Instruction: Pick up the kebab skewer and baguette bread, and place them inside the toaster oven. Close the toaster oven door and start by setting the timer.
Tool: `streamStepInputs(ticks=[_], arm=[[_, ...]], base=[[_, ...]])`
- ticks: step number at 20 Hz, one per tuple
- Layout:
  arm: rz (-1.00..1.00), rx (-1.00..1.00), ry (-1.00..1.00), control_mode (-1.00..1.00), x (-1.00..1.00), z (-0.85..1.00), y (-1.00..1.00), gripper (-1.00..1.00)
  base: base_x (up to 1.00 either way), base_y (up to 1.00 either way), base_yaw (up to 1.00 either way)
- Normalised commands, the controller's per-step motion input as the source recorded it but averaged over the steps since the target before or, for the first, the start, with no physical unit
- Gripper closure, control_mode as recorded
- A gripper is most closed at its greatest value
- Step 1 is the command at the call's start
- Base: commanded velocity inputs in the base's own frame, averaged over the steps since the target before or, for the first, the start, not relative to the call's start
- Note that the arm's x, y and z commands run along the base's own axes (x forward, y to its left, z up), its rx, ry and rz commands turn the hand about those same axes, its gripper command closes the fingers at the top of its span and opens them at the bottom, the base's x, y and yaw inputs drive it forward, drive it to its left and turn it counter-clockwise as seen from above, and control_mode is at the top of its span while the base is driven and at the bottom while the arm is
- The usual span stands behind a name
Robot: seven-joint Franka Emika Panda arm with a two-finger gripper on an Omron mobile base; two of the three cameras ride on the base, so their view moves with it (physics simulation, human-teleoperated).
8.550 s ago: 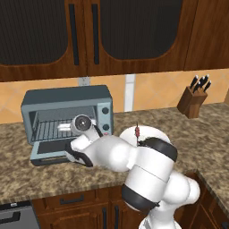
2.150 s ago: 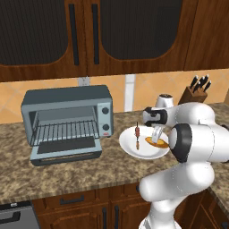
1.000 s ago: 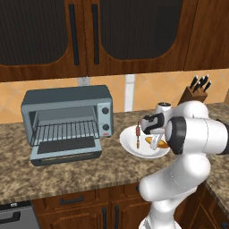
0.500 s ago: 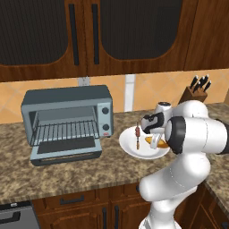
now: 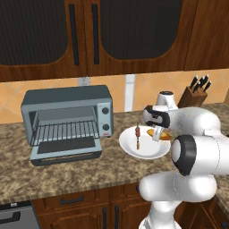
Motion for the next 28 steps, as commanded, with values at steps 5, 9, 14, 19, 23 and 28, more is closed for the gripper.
streamStepInputs(ticks=[5, 9, 14, 19, 23, 28], arm=[[0.01, -0.02, 0.00, -1.00, -0.75, 0.46, 0.24, 1.00], [0.02, -0.04, 0.00, -1.00, -0.43, 0.64, 0.56, 1.00], [0.06, -0.02, 0.00, -1.00, -0.44, 0.67, 0.66, 1.00], [0.07, -0.02, 0.00, -1.00, -0.29, 0.38, 0.66, 1.00], [0.10, -0.02, -0.01, -1.00, -0.12, 0.16, 0.75, 1.00], [0.02, -0.01, -0.01, -1.00, -0.11, 0.23, 0.84, 1.00]], base=[[0.00, 0.00, 0.00], [0.00, 0.00, 0.00], [0.00, 0.00, 0.00], [0.00, 0.00, 0.00], [0.00, 0.00, 0.00], [0.00, 0.00, 0.00]])
